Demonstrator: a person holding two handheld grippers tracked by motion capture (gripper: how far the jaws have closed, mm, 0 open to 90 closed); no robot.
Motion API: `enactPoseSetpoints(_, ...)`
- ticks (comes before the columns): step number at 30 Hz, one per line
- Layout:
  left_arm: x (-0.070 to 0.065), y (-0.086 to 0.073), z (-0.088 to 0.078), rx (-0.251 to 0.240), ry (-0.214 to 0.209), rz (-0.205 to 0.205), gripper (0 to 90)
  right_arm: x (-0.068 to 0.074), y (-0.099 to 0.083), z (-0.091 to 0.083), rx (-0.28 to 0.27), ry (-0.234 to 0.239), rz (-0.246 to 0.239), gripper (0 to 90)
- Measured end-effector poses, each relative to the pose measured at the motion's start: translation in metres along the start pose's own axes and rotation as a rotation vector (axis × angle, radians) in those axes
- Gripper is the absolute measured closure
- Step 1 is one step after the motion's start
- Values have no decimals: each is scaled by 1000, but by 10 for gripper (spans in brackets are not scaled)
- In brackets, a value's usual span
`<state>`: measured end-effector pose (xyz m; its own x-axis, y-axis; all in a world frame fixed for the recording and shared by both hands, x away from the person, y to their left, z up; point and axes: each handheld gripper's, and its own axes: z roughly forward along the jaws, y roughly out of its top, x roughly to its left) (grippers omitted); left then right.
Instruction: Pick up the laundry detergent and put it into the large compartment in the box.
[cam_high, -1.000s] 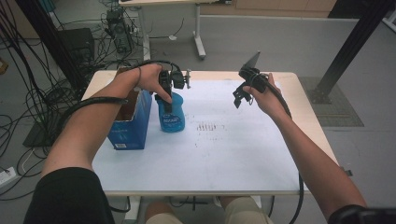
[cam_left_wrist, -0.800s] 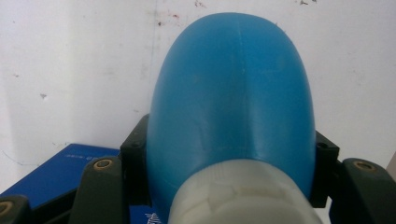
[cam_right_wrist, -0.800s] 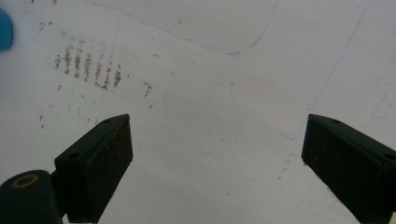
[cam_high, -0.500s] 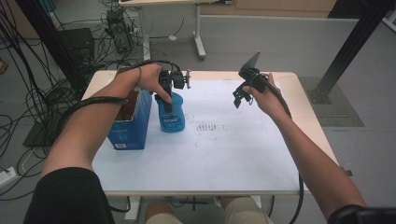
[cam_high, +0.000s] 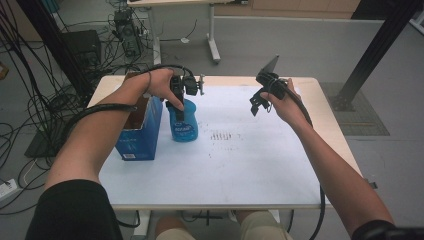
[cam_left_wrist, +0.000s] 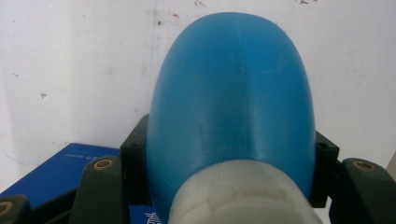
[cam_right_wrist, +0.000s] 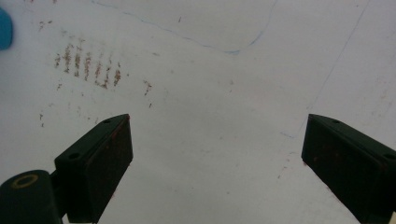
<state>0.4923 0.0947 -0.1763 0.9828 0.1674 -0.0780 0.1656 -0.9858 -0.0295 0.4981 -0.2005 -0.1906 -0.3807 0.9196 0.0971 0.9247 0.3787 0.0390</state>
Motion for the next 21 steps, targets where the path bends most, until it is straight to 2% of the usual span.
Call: enactPoseSetpoints(21,1,0,0,-1,-1,0,379,2,3,2,10,-1,1,89)
